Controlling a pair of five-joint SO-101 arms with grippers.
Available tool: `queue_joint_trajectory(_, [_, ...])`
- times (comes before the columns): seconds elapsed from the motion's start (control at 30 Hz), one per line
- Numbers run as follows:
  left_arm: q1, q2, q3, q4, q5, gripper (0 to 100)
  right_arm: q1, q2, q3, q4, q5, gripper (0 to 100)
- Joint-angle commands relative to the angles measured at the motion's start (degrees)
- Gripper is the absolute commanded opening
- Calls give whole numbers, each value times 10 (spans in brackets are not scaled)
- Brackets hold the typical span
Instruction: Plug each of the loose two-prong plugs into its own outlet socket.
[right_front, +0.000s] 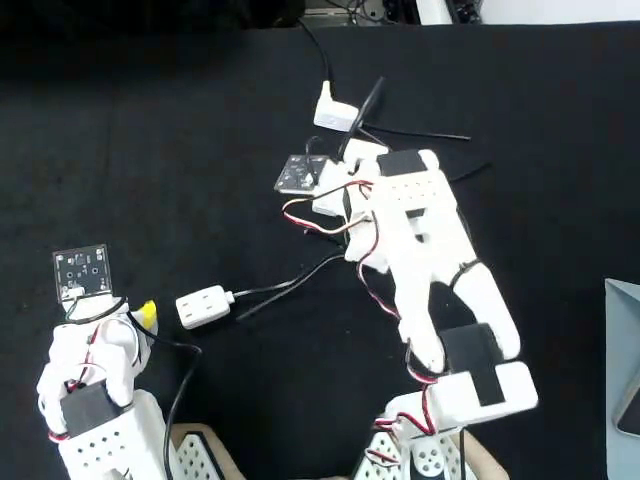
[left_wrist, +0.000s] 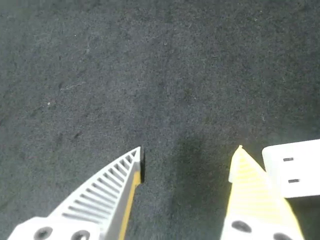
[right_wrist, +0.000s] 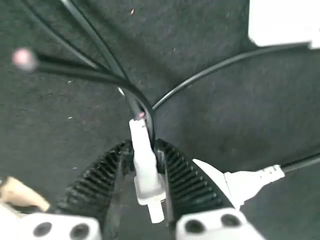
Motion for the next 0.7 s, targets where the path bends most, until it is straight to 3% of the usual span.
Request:
queue_joint_trajectory(0.0, [0,-4,-5,-4,-6,282,6,-30,14,10,-61,12])
queue_joint_trajectory(0.27, [0,-4,-5,-4,-6,282,-43,-34,161,-125,-229,13])
queue_joint_trajectory(0.4, [0,-4,-5,-4,-6,282,-55,-36,191,-141,-303,54])
queue_joint_trajectory(0.5, [0,-4,-5,-4,-6,282,-55,-36,191,-106,-318,120])
queue_joint_trajectory(0.67, [0,-4,-5,-4,-7,282,-55,-36,189,-80,-317,131])
